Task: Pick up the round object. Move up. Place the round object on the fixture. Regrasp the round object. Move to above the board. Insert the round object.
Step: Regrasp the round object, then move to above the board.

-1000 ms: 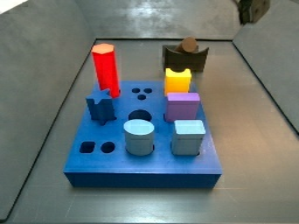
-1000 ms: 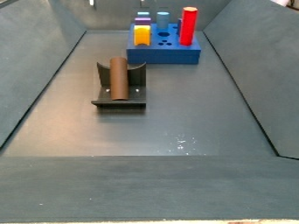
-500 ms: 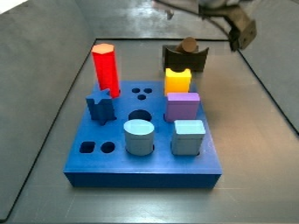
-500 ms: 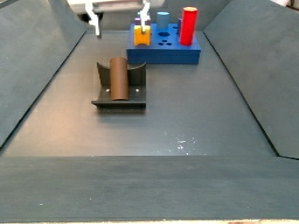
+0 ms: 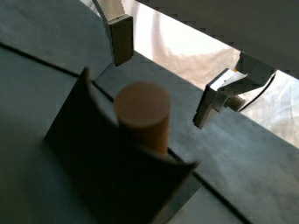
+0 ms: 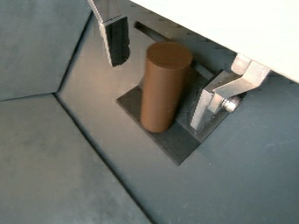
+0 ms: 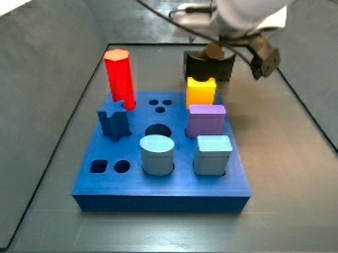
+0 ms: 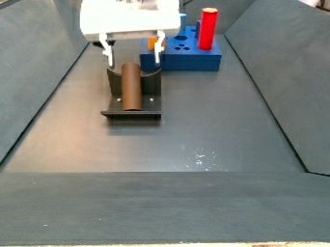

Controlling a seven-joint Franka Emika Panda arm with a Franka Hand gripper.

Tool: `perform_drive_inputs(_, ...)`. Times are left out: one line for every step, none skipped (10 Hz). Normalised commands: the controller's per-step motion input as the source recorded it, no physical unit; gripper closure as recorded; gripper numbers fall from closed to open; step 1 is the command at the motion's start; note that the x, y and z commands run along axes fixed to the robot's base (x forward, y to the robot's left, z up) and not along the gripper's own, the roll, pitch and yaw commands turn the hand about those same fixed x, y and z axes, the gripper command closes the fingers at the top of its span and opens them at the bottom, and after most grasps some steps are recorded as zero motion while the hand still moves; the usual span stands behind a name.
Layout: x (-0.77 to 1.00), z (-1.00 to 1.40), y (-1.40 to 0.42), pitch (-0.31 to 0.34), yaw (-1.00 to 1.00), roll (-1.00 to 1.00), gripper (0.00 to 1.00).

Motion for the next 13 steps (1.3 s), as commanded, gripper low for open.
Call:
perform_drive_inputs(0.10,-0.69,0.01,0.003,-0.04,0.10,0.00)
perform_drive_inputs(0.09,-0.61,0.01,0.016,-0.03,0.09,0.00)
perform_drive_inputs(0.08,-0.44,0.01,0.016,-0.01,0.08,0.00)
perform_drive_inputs(0.07,-0.32,0.01,0.010,0.01,0.08,0.00)
perform_drive_inputs(0.04,-0.19,0.00,0.028,0.04,0.06,0.00)
perform_drive_inputs(0.01,-0.17,-0.01,0.020,0.03,0.06,0.00)
perform_drive_inputs(0.01,-0.17,-0.01,0.020,0.03,0.06,0.00)
perform_drive_inputs(0.01,-0.17,-0.01,0.020,0.03,0.06,0.00)
perform_drive_inputs(0.00,0.00,0.00,0.000,0.00,0.00,1.00)
perform_drive_inputs(-0.10,1.00,0.02,0.031,0.09,-0.13,1.00)
perform_drive_inputs(-0.11,1.00,0.02,0.031,0.09,-0.13,1.00)
perform_drive_inputs(-0.11,1.00,0.02,0.004,0.07,-0.16,1.00)
perform_drive_inputs(-0.11,1.00,0.02,-0.011,0.05,-0.15,1.00)
